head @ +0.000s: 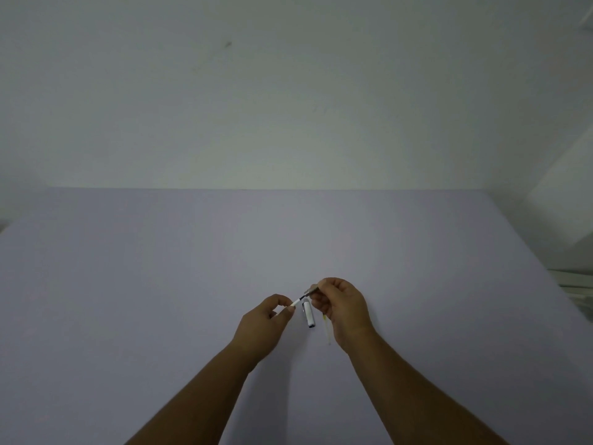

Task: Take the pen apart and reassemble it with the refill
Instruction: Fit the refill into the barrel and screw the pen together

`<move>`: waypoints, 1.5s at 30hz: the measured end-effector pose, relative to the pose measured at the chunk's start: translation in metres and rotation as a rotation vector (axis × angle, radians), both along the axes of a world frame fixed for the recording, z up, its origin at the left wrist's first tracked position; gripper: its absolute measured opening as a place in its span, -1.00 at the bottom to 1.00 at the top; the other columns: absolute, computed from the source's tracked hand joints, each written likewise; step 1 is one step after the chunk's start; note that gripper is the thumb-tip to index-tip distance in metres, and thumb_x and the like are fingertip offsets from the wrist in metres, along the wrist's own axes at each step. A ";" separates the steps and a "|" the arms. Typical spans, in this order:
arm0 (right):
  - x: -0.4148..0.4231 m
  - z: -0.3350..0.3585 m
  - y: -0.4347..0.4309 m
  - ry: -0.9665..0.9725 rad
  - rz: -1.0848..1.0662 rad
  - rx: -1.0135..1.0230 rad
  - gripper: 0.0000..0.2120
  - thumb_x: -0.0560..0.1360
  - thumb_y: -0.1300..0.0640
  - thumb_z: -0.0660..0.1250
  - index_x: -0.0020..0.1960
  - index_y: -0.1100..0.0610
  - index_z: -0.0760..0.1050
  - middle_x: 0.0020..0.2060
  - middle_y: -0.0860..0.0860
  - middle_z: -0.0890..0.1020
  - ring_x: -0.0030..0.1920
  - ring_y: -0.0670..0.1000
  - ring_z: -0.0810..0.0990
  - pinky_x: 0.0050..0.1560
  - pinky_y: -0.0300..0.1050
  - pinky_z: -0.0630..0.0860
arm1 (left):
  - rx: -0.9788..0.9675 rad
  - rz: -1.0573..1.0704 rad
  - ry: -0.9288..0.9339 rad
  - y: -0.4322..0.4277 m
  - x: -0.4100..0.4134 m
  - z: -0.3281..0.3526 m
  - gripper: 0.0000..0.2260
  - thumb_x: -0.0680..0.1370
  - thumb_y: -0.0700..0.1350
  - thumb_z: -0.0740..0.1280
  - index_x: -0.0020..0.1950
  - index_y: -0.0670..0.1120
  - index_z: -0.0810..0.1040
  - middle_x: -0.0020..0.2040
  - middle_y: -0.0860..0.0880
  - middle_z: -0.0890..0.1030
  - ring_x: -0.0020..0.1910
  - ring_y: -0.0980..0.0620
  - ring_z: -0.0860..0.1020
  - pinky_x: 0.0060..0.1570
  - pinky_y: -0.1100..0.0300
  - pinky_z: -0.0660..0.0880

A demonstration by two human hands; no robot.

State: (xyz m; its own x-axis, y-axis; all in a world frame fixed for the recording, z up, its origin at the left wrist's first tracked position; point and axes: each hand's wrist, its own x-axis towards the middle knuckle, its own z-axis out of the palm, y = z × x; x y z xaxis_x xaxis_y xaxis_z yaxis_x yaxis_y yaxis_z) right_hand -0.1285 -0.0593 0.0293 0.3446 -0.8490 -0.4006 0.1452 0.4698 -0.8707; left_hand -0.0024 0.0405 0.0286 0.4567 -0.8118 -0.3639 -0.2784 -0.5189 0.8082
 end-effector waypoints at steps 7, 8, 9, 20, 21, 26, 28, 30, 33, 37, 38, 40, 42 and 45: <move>0.003 -0.003 0.009 0.111 0.217 -0.084 -0.91 0.48 0.23 0.33 -0.04 0.12 0.59 -0.19 0.09 0.69 -0.24 -0.02 0.68 -0.21 -0.21 0.60 | -0.026 -0.020 -0.046 -0.001 -0.002 0.001 -0.89 0.54 0.10 0.25 0.00 0.15 0.53 -0.21 0.04 0.58 -0.32 0.09 0.49 -0.36 0.29 0.41; 0.003 -0.003 0.010 0.128 0.245 -0.095 -0.92 0.49 0.22 0.34 -0.06 0.12 0.60 -0.22 0.07 0.69 -0.24 -0.02 0.68 -0.20 -0.19 0.60 | -0.034 -0.016 -0.052 -0.001 -0.001 0.001 -0.88 0.53 0.10 0.26 0.00 0.13 0.53 -0.21 0.05 0.58 -0.32 0.10 0.50 -0.35 0.29 0.41; 0.003 -0.003 0.010 0.148 0.264 -0.099 -0.93 0.48 0.19 0.35 -0.09 0.13 0.61 -0.25 0.06 0.69 -0.26 -0.02 0.66 -0.19 -0.17 0.60 | -0.041 -0.012 -0.057 -0.001 0.000 0.001 -0.89 0.53 0.09 0.27 -0.02 0.12 0.54 -0.22 0.06 0.58 -0.34 0.11 0.49 -0.36 0.29 0.40; 0.002 -0.002 0.008 0.209 0.319 -0.123 -0.90 0.45 0.05 0.39 -0.16 0.07 0.60 -0.35 -0.03 0.61 -0.34 -0.03 0.51 -0.21 -0.10 0.49 | -0.066 0.000 -0.144 -0.005 0.000 0.003 -0.89 0.52 0.08 0.31 -0.03 0.10 0.56 -0.33 0.12 0.51 -0.42 0.16 0.43 -0.40 0.34 0.33; 0.002 -0.001 0.007 0.271 0.323 -0.149 -0.82 0.43 -0.01 0.40 -0.24 0.09 0.57 -0.41 -0.05 0.59 -0.39 -0.05 0.50 -0.25 -0.14 0.49 | -0.068 -0.016 -0.169 -0.005 -0.001 0.003 -0.89 0.51 0.07 0.31 -0.03 0.09 0.57 -0.33 0.14 0.51 -0.41 0.17 0.44 -0.39 0.35 0.33; 0.001 0.001 0.005 0.361 0.367 -0.172 -0.70 0.40 -0.20 0.37 -0.22 0.04 0.56 -0.39 -0.11 0.60 -0.41 -0.12 0.49 -0.32 -0.24 0.48 | -0.095 -0.028 -0.200 -0.004 -0.002 0.005 -0.85 0.51 0.07 0.33 -0.01 0.06 0.60 -0.35 0.16 0.51 -0.40 0.19 0.45 -0.38 0.37 0.30; -0.001 0.002 0.005 0.223 0.370 -0.143 -0.85 0.44 -0.04 0.38 -0.12 0.03 0.60 -0.28 -0.07 0.62 -0.30 -0.06 0.51 -0.23 -0.16 0.51 | -0.102 -0.008 -0.187 -0.005 0.000 0.006 -0.84 0.50 0.07 0.33 -0.01 0.05 0.61 -0.35 0.15 0.52 -0.41 0.20 0.45 -0.39 0.38 0.29; -0.001 0.004 0.005 0.214 0.367 -0.156 -0.88 0.44 0.02 0.40 -0.19 0.07 0.60 -0.36 -0.06 0.61 -0.35 -0.04 0.49 -0.28 -0.17 0.49 | -0.104 -0.012 -0.192 -0.005 0.000 0.008 -0.84 0.50 0.07 0.33 -0.02 0.05 0.61 -0.37 0.17 0.50 -0.41 0.22 0.44 -0.39 0.40 0.28; 0.000 0.008 0.004 0.392 0.375 -0.178 -0.66 0.39 -0.18 0.39 -0.33 0.09 0.55 -0.55 -0.10 0.55 -0.52 -0.12 0.46 -0.42 -0.25 0.45 | -0.112 -0.044 -0.218 -0.005 -0.003 0.011 -0.85 0.50 0.06 0.33 -0.02 0.05 0.62 -0.39 0.19 0.50 -0.43 0.23 0.45 -0.40 0.41 0.28; -0.004 0.009 0.006 0.211 0.380 -0.155 -0.87 0.45 0.01 0.39 -0.11 0.08 0.59 -0.26 -0.03 0.63 -0.29 -0.05 0.53 -0.25 -0.18 0.53 | -0.118 -0.025 -0.218 -0.004 -0.002 0.015 -0.84 0.50 0.06 0.34 -0.01 0.03 0.62 -0.33 0.16 0.56 -0.37 0.18 0.49 -0.35 0.36 0.35; -0.005 0.010 0.007 0.191 0.377 -0.158 -0.91 0.46 0.07 0.39 -0.12 0.09 0.60 -0.27 0.00 0.63 -0.29 -0.04 0.53 -0.25 -0.17 0.52 | -0.118 -0.023 -0.216 -0.004 -0.002 0.015 -0.83 0.50 0.06 0.34 -0.01 0.03 0.63 -0.34 0.16 0.55 -0.38 0.19 0.48 -0.36 0.36 0.34; -0.006 0.014 0.007 0.267 0.380 -0.164 -0.80 0.43 -0.01 0.41 -0.25 0.11 0.57 -0.40 -0.01 0.58 -0.41 -0.06 0.49 -0.34 -0.20 0.48 | -0.120 -0.041 -0.228 -0.004 -0.004 0.017 -0.83 0.49 0.05 0.35 0.00 0.02 0.63 -0.35 0.16 0.53 -0.41 0.20 0.45 -0.36 0.36 0.32; -0.005 0.017 0.007 0.385 0.387 -0.182 -0.69 0.40 -0.14 0.40 -0.32 0.09 0.54 -0.47 -0.04 0.55 -0.46 -0.07 0.47 -0.37 -0.20 0.46 | -0.122 -0.053 -0.238 -0.003 -0.005 0.020 -0.84 0.49 0.05 0.35 -0.01 0.02 0.63 -0.36 0.17 0.53 -0.41 0.21 0.46 -0.37 0.35 0.32; -0.007 0.019 0.008 0.246 0.399 -0.188 -0.88 0.43 0.01 0.41 -0.14 0.05 0.60 -0.25 0.00 0.63 -0.27 -0.03 0.54 -0.22 -0.16 0.52 | -0.119 -0.026 -0.227 -0.003 -0.002 0.024 -0.85 0.48 0.05 0.37 -0.04 0.02 0.63 -0.34 0.19 0.55 -0.37 0.22 0.49 -0.36 0.37 0.34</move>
State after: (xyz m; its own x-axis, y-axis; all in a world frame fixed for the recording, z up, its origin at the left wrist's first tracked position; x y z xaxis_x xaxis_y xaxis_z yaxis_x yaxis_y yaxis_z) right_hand -0.1356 -0.0516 0.0485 0.5713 -0.7356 -0.3640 -0.2341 0.2790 -0.9313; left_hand -0.0045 0.0378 0.0524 0.4941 -0.8554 -0.1555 -0.4714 -0.4139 0.7788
